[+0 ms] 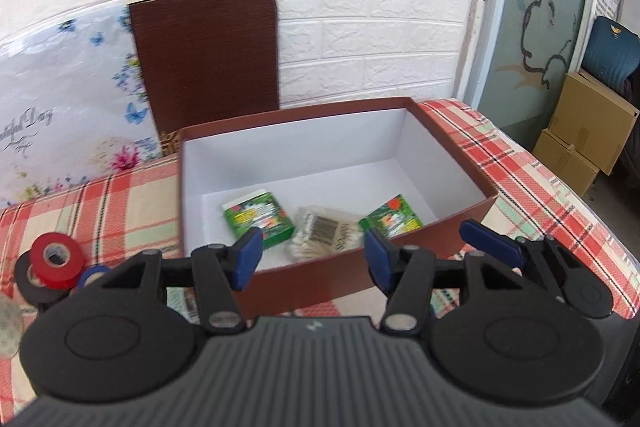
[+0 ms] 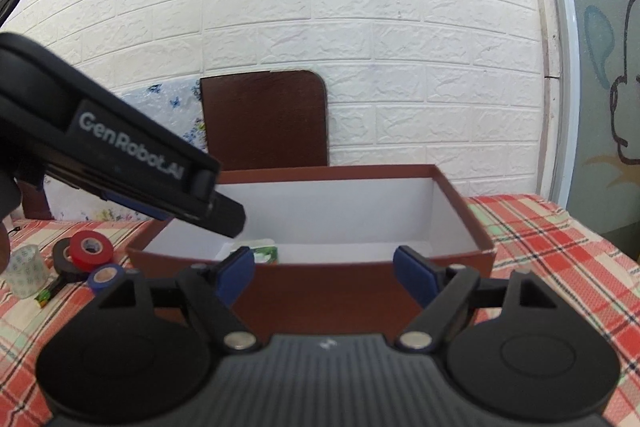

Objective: Organize objects
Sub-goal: 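Move the left gripper to the clear tape roll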

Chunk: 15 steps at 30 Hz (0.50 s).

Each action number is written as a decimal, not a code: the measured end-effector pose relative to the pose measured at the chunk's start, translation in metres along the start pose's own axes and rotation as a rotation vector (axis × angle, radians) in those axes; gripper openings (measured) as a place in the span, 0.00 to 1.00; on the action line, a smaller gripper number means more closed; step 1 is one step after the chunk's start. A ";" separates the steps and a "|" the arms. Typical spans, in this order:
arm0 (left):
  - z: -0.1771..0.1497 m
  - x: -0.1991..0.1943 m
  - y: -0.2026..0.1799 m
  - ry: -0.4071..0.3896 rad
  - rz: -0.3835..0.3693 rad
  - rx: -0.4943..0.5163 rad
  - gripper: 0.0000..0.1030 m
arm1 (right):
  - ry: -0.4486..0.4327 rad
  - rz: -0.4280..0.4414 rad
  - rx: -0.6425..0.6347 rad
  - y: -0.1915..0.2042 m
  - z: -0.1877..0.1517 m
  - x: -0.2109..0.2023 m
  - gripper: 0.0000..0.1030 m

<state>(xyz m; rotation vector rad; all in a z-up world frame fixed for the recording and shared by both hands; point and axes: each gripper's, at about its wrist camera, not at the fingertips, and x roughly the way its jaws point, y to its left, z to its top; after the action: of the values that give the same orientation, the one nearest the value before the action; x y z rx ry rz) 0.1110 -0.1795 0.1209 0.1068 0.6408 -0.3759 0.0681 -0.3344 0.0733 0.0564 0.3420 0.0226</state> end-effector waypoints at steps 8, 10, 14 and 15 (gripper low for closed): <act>-0.035 -0.028 0.069 0.004 0.105 -0.106 0.57 | 0.049 0.115 -0.059 0.056 -0.008 -0.004 0.77; -0.048 -0.039 0.092 0.006 0.157 -0.133 0.56 | 0.072 0.163 -0.078 0.077 -0.015 -0.001 0.77; -0.076 -0.070 0.143 0.004 0.256 -0.220 0.56 | 0.141 0.284 -0.115 0.124 -0.030 0.007 0.77; -0.083 -0.079 0.157 0.002 0.279 -0.250 0.56 | 0.155 0.312 -0.136 0.137 -0.033 0.009 0.77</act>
<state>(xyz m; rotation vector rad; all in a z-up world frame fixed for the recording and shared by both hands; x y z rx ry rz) 0.0652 0.0078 0.0996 -0.0416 0.6602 -0.0249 0.0637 -0.1952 0.0473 -0.0274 0.4831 0.3601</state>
